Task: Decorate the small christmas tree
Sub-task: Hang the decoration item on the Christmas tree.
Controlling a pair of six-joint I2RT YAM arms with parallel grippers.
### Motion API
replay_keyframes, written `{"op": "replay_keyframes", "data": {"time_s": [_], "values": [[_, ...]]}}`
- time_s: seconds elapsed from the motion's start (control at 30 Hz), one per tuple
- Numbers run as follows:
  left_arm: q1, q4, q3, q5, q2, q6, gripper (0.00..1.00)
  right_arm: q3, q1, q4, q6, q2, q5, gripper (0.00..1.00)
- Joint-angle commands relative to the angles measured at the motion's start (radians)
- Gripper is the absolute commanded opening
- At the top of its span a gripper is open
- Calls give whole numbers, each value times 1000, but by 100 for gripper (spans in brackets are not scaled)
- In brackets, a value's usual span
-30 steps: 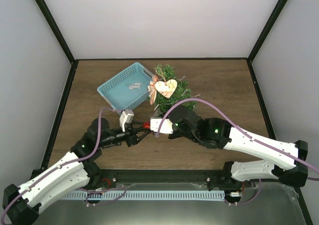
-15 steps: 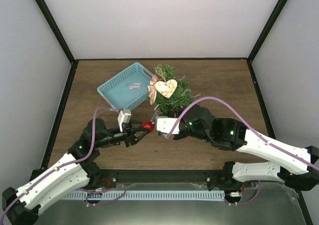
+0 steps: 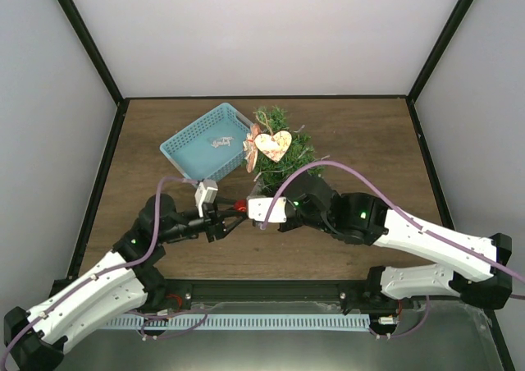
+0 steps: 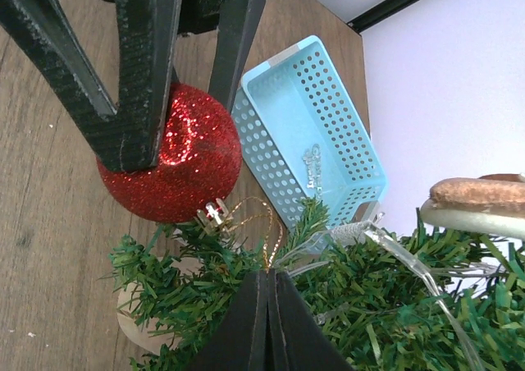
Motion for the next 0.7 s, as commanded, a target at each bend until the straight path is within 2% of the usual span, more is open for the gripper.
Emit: {"op": "replay_keyframes", "data": {"time_s": [0.0, 0.2, 0.37, 0.5, 0.67], "values": [[-4, -19, 40, -30, -4, 31, 38, 49, -4, -15, -17, -5, 28, 1], [-4, -72, 74, -61, -13, 43, 38, 82, -4, -4, -50, 2, 41, 1], [-4, -74, 120, -58, -38, 42, 38, 170, -4, 7, -60, 5, -27, 1], [-3, -52, 148, -30, -47, 42, 38, 178, -4, 49, -76, -25, -87, 1], [-3, -46, 164, -12, -38, 55, 38, 176, -4, 41, -75, -34, -89, 1]]}}
